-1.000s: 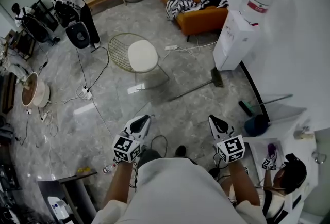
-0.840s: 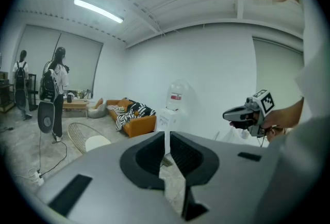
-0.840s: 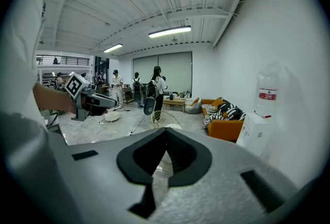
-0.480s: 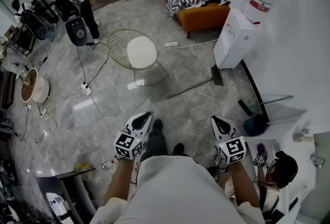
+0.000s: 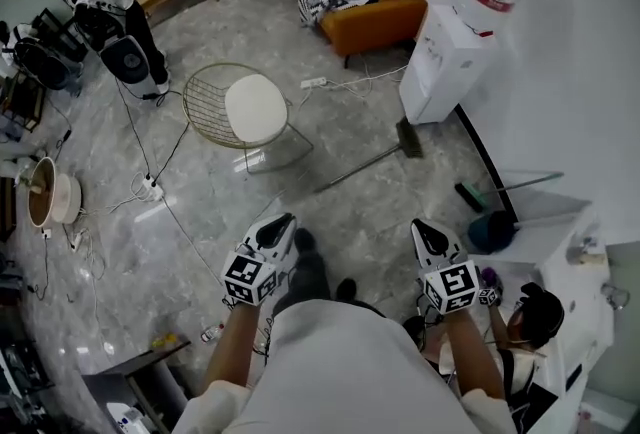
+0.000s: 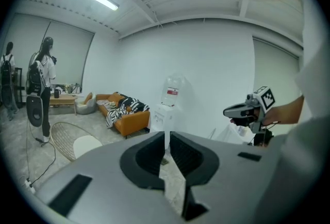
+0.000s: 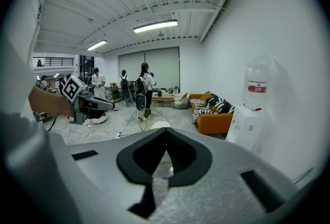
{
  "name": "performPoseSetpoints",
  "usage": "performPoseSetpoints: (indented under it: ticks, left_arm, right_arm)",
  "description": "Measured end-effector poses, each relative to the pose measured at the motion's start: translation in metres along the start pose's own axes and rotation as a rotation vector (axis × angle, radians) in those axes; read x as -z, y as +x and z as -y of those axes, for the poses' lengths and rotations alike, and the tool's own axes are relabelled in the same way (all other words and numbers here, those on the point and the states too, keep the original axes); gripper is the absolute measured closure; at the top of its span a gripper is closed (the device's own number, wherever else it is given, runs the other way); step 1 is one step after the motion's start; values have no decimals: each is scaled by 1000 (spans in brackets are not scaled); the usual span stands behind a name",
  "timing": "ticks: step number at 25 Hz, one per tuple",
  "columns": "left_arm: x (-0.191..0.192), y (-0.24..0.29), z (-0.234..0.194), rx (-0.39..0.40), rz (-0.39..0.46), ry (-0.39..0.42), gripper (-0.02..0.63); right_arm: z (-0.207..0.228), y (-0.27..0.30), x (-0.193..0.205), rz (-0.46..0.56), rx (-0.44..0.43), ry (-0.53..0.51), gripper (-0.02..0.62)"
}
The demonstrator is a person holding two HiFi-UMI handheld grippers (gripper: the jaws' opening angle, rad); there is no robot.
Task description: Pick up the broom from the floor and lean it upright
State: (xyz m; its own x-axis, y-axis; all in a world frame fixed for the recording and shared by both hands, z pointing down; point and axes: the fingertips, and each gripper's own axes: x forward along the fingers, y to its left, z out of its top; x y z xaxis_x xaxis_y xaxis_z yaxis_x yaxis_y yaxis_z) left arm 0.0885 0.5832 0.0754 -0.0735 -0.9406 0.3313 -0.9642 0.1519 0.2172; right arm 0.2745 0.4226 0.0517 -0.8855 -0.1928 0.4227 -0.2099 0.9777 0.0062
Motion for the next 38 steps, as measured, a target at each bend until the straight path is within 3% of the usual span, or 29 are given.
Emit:
performPoseSetpoints:
  ticks: [6, 13, 22, 30, 38]
  left_arm:
    - [-8, 39, -50, 65, -26, 13, 574]
    - [-15, 80, -126, 96, -60, -6, 574]
    - [4, 124, -193, 183, -106, 89, 574]
    - [43, 137, -210, 232, -138, 49, 574]
    - [79, 156, -216, 198, -162, 2, 574]
  right_arm:
    - [15, 67, -8, -55, 36, 47, 594]
    - [24, 150, -29, -109, 23, 27, 594]
    - [34, 235, -26, -191, -9, -12, 594]
    - [20, 281, -7, -244, -58, -3, 594]
    - [23, 323, 18, -271, -150, -45, 594]
